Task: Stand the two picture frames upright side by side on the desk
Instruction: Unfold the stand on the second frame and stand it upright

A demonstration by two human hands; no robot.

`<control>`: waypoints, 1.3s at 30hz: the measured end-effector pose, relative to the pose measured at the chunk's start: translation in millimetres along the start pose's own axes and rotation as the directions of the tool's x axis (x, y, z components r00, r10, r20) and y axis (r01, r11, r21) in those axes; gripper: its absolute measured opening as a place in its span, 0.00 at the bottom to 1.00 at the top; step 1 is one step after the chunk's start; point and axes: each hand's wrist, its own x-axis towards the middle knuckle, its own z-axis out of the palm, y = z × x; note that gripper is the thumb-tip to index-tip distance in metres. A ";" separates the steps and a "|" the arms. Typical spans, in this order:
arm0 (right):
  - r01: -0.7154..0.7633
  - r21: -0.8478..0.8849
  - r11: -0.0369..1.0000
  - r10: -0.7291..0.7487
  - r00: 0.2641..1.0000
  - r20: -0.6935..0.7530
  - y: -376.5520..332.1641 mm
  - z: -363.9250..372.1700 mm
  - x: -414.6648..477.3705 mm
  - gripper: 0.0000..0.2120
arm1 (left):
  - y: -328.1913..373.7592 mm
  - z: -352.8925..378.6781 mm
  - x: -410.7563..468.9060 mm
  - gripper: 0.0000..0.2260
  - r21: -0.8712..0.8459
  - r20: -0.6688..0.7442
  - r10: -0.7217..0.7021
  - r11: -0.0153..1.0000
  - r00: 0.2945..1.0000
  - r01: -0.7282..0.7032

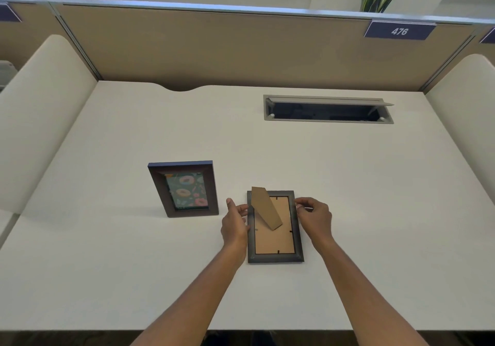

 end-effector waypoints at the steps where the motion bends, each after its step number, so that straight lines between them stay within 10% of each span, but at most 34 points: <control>1: -0.004 -0.042 0.999 0.003 1.000 -0.026 3.0 -1.1 -2.2 0.10 | -0.5 -1.7 -0.5 0.25 0.053 -0.022 0.017 0.998 1.000 -0.016; 15: -0.195 -0.073 0.978 0.193 0.980 -0.043 4.1 10.0 -15.9 0.14 | -2.9 0.5 -22.4 0.08 0.412 0.071 0.038 0.909 0.997 -0.064; 27: -0.203 0.154 0.967 0.190 0.977 0.095 -10.3 -10.2 -7.7 0.14 | 16.4 -16.2 -17.8 0.16 0.250 0.013 0.072 0.966 0.997 -0.073; 39: -0.260 0.507 0.822 0.095 0.940 0.328 -28.5 -27.8 -5.5 0.15 | 37.6 -23.6 -5.9 0.03 -0.155 0.099 -0.018 0.987 0.995 0.033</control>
